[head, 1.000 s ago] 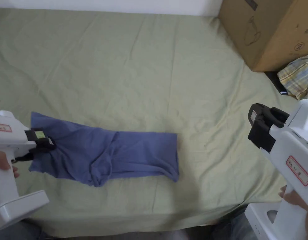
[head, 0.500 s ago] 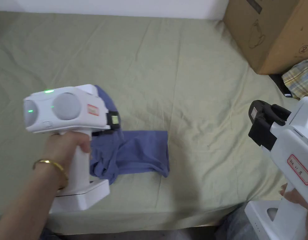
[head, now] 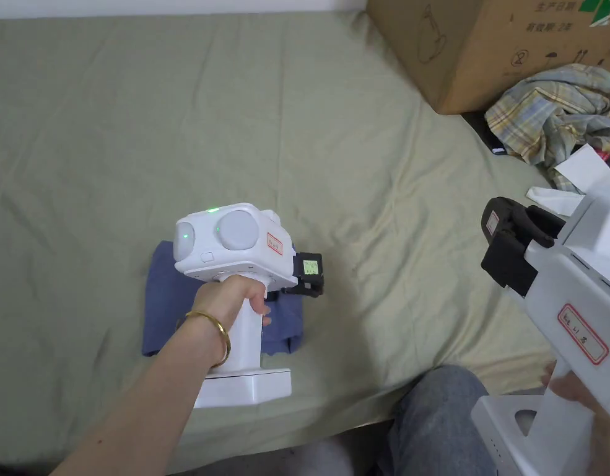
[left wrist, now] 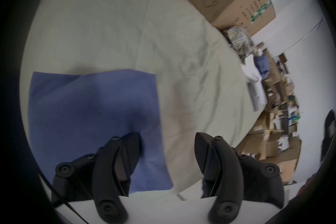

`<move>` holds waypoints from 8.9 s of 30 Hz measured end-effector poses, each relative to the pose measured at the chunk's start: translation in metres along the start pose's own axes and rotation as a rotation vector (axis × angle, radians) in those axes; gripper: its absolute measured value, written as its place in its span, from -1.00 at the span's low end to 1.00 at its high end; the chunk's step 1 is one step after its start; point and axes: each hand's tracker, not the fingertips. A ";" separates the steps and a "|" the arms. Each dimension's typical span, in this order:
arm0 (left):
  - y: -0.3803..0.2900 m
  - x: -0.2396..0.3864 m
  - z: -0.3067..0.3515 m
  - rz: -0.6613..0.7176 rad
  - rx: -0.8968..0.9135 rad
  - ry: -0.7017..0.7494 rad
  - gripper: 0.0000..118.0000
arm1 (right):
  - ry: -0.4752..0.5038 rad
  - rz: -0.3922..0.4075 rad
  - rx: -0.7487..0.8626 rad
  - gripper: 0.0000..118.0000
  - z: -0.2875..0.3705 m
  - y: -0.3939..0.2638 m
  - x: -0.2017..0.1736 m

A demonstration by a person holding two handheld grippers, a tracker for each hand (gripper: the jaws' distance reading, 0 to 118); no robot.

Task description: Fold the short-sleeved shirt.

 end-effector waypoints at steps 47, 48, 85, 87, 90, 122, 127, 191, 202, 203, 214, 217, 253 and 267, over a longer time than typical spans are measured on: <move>-0.080 -0.064 0.179 -0.197 0.845 0.497 -1.00 | 0.246 0.139 -0.092 -1.00 -0.109 -0.031 -0.165; -0.085 -0.067 0.183 -0.191 0.852 0.508 -1.00 | 0.253 0.149 -0.110 -1.00 -0.117 -0.042 -0.174; -0.016 -0.250 0.066 0.383 0.041 -0.417 0.98 | 0.227 0.187 -0.485 -1.00 -0.190 -0.162 -0.207; -0.014 -0.251 0.053 0.383 -0.003 -0.468 0.98 | 0.234 0.174 -0.488 -1.00 -0.190 -0.161 -0.205; -0.012 -0.247 0.042 0.346 -0.020 -0.519 0.98 | 0.259 0.135 -0.476 -1.00 -0.188 -0.152 -0.197; 0.026 -0.348 0.270 0.285 -0.028 0.128 -0.65 | 0.254 0.131 -0.059 -1.00 -0.089 -0.004 -0.130; 0.024 -0.431 0.329 0.352 0.000 0.341 -0.65 | 0.271 0.184 -0.077 -1.00 -0.099 -0.012 -0.133; -0.094 -0.066 0.210 -0.237 0.968 0.564 -1.00 | 0.186 0.122 0.064 -1.00 -0.045 0.004 -0.097; -0.096 -0.066 0.213 -0.224 0.970 0.571 -0.84 | 0.187 0.134 0.072 -1.00 -0.039 0.002 -0.100; -0.096 -0.066 0.214 -0.221 0.971 0.571 -0.68 | 0.187 0.135 0.074 -0.99 -0.037 0.003 -0.102; -0.091 -0.064 0.219 -0.212 0.978 0.576 1.00 | 0.181 0.140 0.069 1.00 -0.037 0.007 -0.106; -0.092 -0.066 0.220 -0.205 0.977 0.581 1.00 | 0.179 0.128 0.066 1.00 -0.037 0.008 -0.106; -0.093 -0.065 0.222 -0.228 0.989 0.592 1.00 | 0.193 0.134 0.075 1.00 -0.038 0.012 -0.108; -0.093 -0.062 0.222 -0.229 0.992 0.592 1.00 | 0.199 0.137 0.075 1.00 -0.038 0.013 -0.109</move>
